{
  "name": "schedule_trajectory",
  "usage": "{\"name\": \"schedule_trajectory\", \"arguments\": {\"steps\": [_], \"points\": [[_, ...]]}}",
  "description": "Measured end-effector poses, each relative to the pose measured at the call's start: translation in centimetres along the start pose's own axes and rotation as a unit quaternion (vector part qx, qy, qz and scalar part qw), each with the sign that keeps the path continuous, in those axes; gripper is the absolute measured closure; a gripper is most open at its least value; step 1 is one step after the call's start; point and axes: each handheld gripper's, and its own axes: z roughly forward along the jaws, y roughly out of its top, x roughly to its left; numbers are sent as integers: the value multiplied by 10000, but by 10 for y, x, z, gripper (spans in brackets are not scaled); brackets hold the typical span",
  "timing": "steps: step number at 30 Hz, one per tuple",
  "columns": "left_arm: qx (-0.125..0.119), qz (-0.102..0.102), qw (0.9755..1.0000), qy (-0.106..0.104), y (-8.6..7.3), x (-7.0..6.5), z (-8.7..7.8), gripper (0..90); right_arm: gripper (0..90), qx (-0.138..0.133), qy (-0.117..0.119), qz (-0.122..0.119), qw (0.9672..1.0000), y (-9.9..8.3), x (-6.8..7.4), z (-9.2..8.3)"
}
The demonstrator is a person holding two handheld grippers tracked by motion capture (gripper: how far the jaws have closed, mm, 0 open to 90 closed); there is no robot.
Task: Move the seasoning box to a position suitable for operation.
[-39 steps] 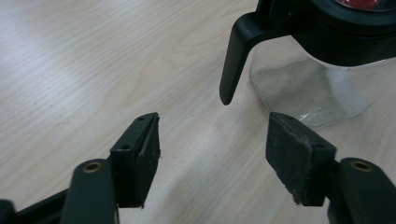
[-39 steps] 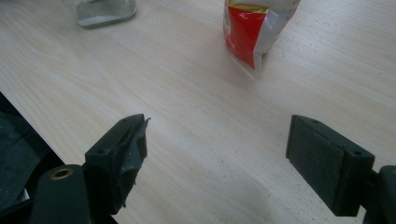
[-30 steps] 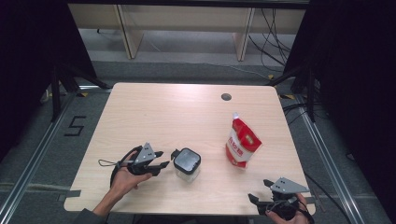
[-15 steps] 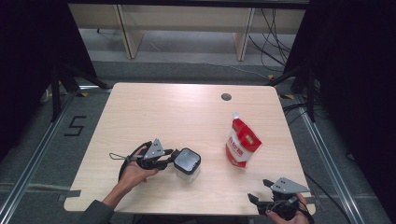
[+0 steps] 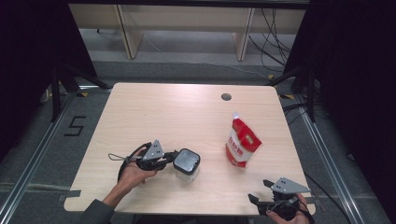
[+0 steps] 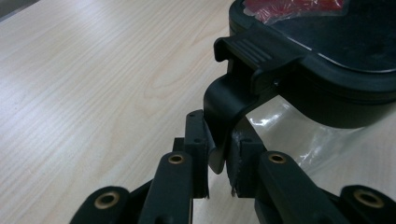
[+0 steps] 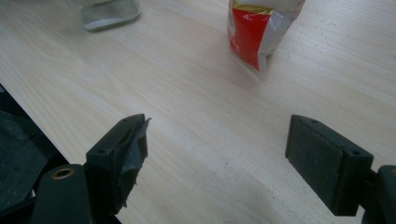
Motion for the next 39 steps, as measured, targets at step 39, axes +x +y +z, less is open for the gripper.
{"name": "schedule_trajectory", "arguments": {"steps": [39], "points": [[403,23,9979,-517,3,-28,-12,741,214,-106,175,-83,9998,1,0,1]]}}
